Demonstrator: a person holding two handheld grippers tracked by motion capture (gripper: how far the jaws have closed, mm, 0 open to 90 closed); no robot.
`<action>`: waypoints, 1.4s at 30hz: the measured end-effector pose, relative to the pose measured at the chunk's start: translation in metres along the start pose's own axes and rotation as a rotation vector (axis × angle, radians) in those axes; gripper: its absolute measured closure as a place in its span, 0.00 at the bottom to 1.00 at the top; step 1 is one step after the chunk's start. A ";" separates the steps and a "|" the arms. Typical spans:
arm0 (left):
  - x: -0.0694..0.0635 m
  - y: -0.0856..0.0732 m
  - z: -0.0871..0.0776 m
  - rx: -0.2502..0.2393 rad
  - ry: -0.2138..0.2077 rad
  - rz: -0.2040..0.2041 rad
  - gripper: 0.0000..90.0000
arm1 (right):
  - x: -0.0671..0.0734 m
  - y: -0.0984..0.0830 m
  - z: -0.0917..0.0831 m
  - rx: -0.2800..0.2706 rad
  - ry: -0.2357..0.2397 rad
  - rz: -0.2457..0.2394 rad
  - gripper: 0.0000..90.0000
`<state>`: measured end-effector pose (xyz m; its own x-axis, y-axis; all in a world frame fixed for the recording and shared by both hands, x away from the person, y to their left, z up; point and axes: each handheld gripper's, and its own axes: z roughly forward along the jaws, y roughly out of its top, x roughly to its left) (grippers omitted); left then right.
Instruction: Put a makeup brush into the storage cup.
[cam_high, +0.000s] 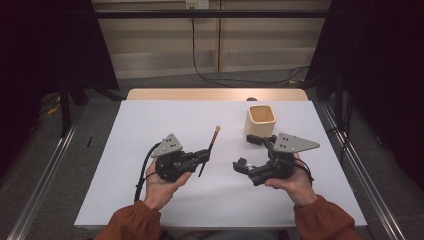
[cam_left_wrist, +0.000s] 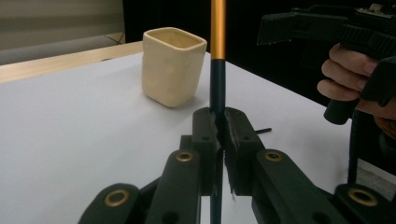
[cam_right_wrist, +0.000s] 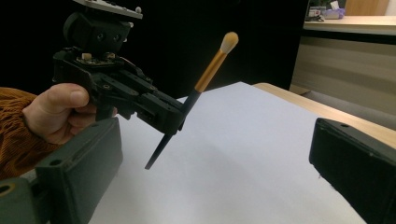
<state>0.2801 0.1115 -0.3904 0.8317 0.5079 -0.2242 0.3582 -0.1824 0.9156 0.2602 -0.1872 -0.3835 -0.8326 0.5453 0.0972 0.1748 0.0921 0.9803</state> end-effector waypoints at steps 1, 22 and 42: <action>0.000 0.000 0.000 0.001 -0.003 -0.001 0.93 | 0.000 0.000 0.002 0.005 0.001 -0.003 0.02; -0.002 0.000 0.002 0.005 -0.005 0.012 0.93 | -0.008 0.010 0.048 0.066 0.117 0.053 0.36; -0.005 -0.005 0.009 0.028 -0.011 0.033 0.93 | -0.013 0.006 0.058 0.049 0.148 0.119 0.85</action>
<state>0.2782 0.1021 -0.3966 0.8480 0.4916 -0.1979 0.3422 -0.2229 0.9128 0.3025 -0.1454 -0.3891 -0.8724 0.4263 0.2394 0.2984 0.0765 0.9514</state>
